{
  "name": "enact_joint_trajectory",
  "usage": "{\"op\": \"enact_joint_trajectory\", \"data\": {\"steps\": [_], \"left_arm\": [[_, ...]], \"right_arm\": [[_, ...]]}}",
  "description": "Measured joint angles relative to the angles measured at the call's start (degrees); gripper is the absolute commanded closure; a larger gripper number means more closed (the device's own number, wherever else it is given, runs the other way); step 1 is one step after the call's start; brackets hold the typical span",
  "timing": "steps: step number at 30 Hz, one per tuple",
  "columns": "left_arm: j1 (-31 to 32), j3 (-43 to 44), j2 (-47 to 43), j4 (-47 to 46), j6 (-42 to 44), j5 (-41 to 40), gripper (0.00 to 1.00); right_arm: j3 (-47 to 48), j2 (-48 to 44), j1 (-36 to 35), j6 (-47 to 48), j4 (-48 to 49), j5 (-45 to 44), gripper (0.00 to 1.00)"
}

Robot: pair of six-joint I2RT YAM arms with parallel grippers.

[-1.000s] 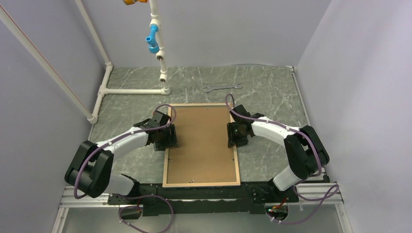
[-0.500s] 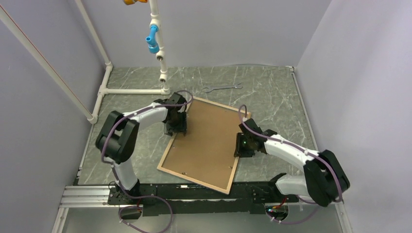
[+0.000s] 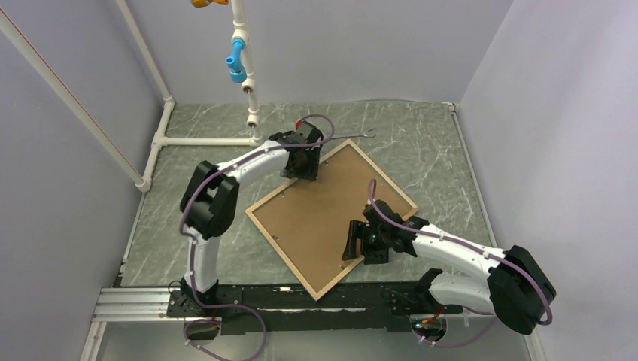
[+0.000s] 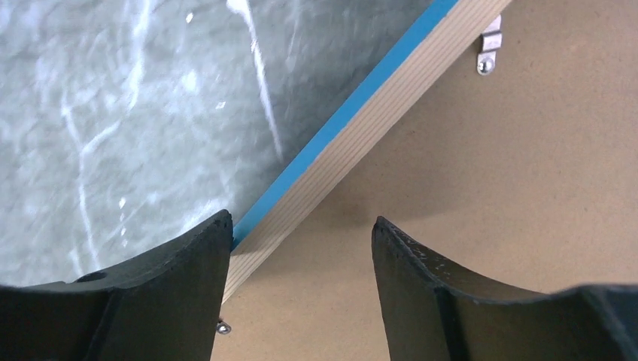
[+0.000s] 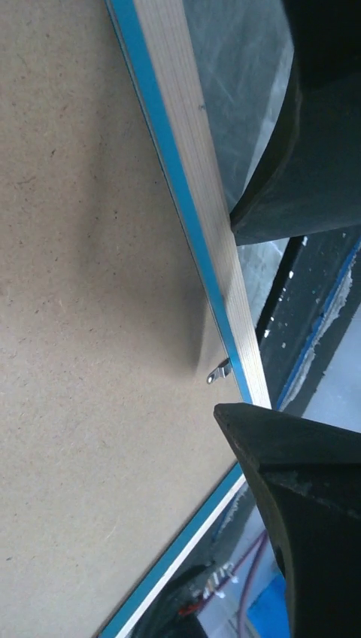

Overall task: Put the photo into the frame
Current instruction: Adjust the photo frame at the center of the board.

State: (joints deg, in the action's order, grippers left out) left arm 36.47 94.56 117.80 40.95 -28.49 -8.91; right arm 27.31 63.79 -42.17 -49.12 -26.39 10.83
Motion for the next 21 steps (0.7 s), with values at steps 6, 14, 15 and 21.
{"op": "enact_joint_trajectory", "data": {"steps": [6,14,15,21], "left_arm": [[0.9,-19.3,-20.3,-5.4,-2.5,-3.8,0.30],[4.9,-45.0,-48.2,-5.3,-14.9,2.1,0.29],[4.9,-46.8,-48.6,-5.0,-15.7,2.5,0.29],[4.6,-46.1,-42.9,-0.9,-17.4,3.0,0.31]], "right_arm": [[0.2,-0.1,-1.6,-0.4,1.7,2.7,0.07],[1.6,-1.8,-1.6,0.1,4.7,1.7,0.04],[1.7,-1.7,-1.7,0.1,5.4,1.7,0.04],[1.8,0.0,-1.8,0.0,7.4,1.7,0.04]]}}
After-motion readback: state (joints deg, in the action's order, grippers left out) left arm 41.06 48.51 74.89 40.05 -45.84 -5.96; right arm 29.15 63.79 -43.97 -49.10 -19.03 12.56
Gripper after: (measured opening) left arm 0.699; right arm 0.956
